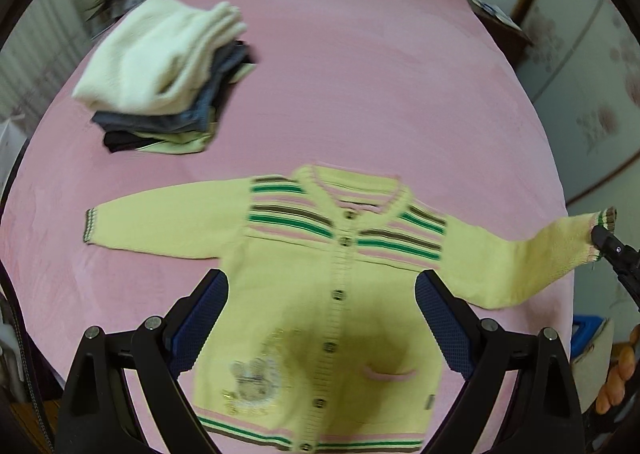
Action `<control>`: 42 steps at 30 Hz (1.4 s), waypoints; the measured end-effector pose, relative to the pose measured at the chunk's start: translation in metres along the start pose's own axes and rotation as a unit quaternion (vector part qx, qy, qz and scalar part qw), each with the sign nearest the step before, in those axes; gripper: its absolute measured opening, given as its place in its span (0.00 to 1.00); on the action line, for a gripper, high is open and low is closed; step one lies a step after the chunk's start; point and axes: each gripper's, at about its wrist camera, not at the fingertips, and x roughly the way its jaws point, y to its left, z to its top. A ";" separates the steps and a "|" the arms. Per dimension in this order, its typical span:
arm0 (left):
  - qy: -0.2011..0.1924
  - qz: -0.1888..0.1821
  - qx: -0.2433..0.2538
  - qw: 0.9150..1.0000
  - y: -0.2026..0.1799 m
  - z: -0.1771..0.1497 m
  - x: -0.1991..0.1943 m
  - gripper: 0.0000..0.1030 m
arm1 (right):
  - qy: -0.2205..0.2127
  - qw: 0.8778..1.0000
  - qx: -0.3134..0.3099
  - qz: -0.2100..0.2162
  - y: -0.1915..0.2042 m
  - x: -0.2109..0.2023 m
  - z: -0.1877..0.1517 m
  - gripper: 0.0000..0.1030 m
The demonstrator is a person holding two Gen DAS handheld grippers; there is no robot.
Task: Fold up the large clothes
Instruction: 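Carry the sleeve cuff with the right tool across the cardigan front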
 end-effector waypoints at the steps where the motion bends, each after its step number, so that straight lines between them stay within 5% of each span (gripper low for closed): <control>1: -0.001 0.000 -0.003 1.000 0.007 0.000 0.000 0.91 | 0.001 1.000 -0.009 0.006 0.014 0.007 0.001 0.11; 8: -0.001 -0.010 -0.004 1.000 0.073 0.015 0.013 0.91 | 0.036 0.996 -0.078 0.018 0.112 0.080 -0.020 0.11; 20: 0.027 -0.049 0.046 0.997 0.107 0.029 0.086 0.91 | 0.141 0.980 -0.135 -0.027 0.151 0.226 -0.108 0.14; 22: 0.034 -0.058 0.049 0.997 0.108 0.027 0.096 0.91 | 0.153 0.979 -0.132 -0.032 0.149 0.234 -0.119 0.17; 27: 0.045 -0.086 0.048 0.994 0.109 0.027 0.113 0.91 | 0.156 0.979 -0.123 -0.036 0.140 0.232 -0.126 0.46; 42: 0.078 -0.177 0.052 0.980 0.082 0.021 0.148 0.91 | 0.140 0.984 -0.106 -0.020 0.114 0.182 -0.120 0.47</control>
